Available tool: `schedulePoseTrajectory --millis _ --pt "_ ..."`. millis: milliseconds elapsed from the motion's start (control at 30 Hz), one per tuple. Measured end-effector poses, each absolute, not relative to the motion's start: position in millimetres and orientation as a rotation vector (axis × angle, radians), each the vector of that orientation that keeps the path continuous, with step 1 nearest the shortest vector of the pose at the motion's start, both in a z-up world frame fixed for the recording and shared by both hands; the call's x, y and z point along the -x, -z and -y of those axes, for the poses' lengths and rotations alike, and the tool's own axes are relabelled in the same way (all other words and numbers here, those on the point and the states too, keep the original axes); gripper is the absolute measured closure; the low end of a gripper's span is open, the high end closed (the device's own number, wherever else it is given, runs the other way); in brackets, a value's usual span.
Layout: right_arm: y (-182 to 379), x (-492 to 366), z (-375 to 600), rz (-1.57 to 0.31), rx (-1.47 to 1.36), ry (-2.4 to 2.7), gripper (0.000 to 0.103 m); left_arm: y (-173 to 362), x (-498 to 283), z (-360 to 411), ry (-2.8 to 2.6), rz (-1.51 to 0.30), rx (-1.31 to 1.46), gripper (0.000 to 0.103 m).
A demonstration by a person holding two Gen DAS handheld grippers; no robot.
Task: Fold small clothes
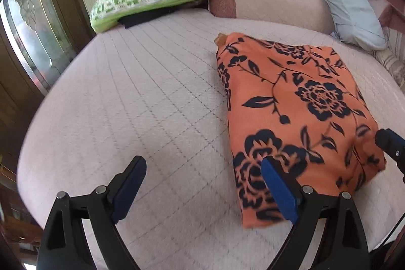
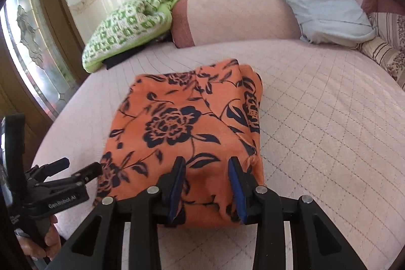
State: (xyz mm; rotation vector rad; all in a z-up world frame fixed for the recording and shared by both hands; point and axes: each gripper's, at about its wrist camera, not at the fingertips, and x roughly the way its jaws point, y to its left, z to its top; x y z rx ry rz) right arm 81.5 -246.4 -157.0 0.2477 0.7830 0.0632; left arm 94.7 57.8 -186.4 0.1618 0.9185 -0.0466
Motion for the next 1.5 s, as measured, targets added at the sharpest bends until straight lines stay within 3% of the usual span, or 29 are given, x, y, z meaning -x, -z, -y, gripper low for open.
schedulePoseTrajectory --millis 333,1500 --pt "115.1 -20.8 228.1 -0.719 -0.182 -0.109 0.064 111.5 -17.3 -51.5 -0.006 -0.696 -0.271 0.004" --pt "47.0 18.6 207.5 -0.644 -0.089 -0.106 0.064 29.2 21.6 -71.8 0.012 -0.628 -0.148 0.004"
